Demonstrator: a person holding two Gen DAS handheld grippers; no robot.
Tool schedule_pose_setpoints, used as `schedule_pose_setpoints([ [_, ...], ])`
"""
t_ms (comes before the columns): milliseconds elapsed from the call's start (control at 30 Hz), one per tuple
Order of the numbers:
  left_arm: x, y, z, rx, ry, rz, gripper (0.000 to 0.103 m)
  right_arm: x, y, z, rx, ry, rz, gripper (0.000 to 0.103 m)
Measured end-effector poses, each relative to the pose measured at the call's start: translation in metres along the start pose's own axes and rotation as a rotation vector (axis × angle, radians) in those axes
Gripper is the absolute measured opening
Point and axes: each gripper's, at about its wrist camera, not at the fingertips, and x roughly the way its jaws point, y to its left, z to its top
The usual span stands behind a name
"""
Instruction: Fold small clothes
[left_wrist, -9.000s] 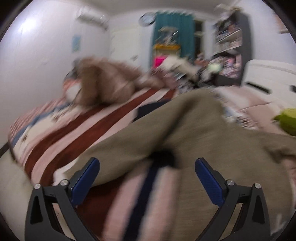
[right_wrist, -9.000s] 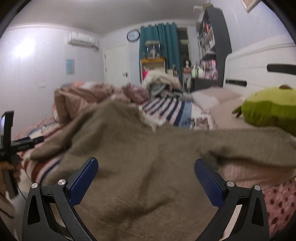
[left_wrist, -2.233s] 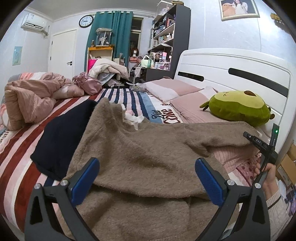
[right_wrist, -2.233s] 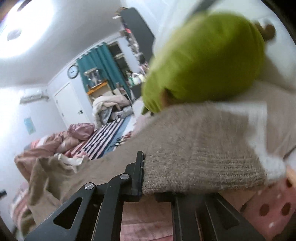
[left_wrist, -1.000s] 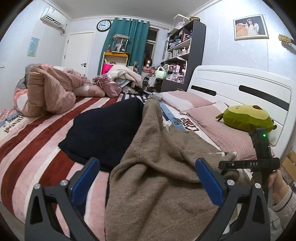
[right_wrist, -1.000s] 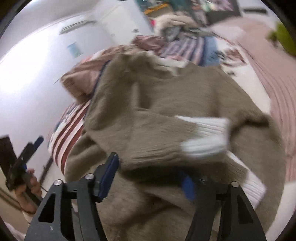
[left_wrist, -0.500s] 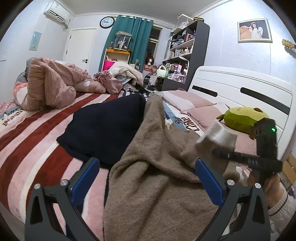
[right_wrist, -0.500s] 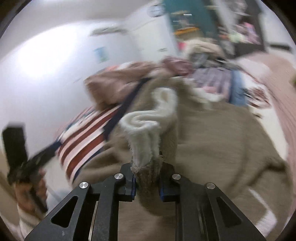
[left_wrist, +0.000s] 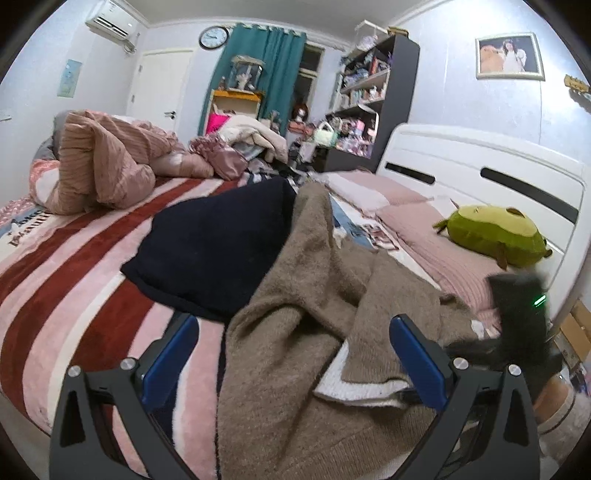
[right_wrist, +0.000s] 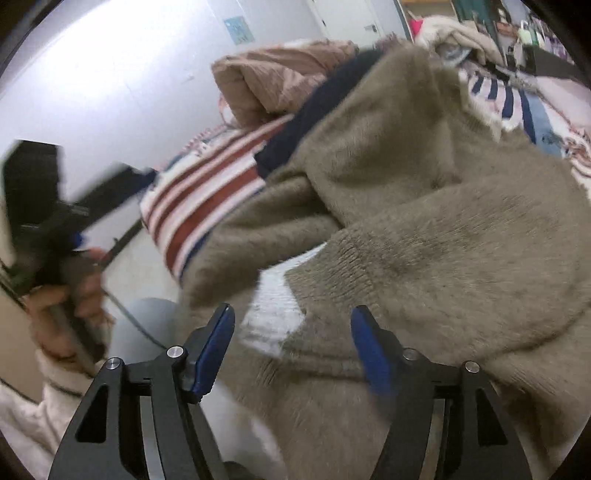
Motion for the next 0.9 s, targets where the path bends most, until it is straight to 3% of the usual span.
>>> schedule_pose_setpoints([
  [100, 0.007, 0.003, -0.004, 0.018, 0.044, -0.016, 0.102, -0.04, -0.009, -0.008, 0.022, -0.048, -0.028, 0.066],
  [200, 0.016, 0.009, -0.012, 0.009, 0.099, -0.074, 0.102, -0.092, -0.034, -0.031, 0.098, -0.113, -0.109, 0.072],
  [400, 0.043, 0.027, -0.029, -0.024, 0.23, -0.078, 0.102, -0.164, -0.111, -0.093, 0.319, -0.154, -0.291, 0.072],
  [500, 0.058, 0.037, -0.041, -0.072, 0.293, -0.092, 0.102, -0.162, -0.139, -0.121, 0.389, -0.09, -0.302, 0.072],
  [567, 0.066, 0.04, -0.048, -0.087, 0.324, -0.083, 0.102, -0.148, -0.15, -0.131, 0.414, -0.044, -0.281, 0.064],
  [700, 0.08, 0.036, -0.06, -0.108, 0.366, -0.105, 0.097, -0.132, -0.147, -0.13, 0.357, -0.066, -0.235, 0.063],
  [800, 0.088, 0.028, -0.062, -0.083, 0.375, -0.082, 0.09, -0.115, -0.149, -0.121, 0.336, -0.059, -0.191, 0.049],
  [867, 0.094, 0.022, -0.062, -0.061, 0.386, -0.073, 0.076, -0.11, -0.153, -0.12, 0.324, -0.053, -0.181, 0.035],
  [900, 0.096, 0.019, -0.063, -0.051, 0.394, -0.069, 0.073, -0.106, -0.154, -0.117, 0.324, -0.052, -0.177, 0.031],
])
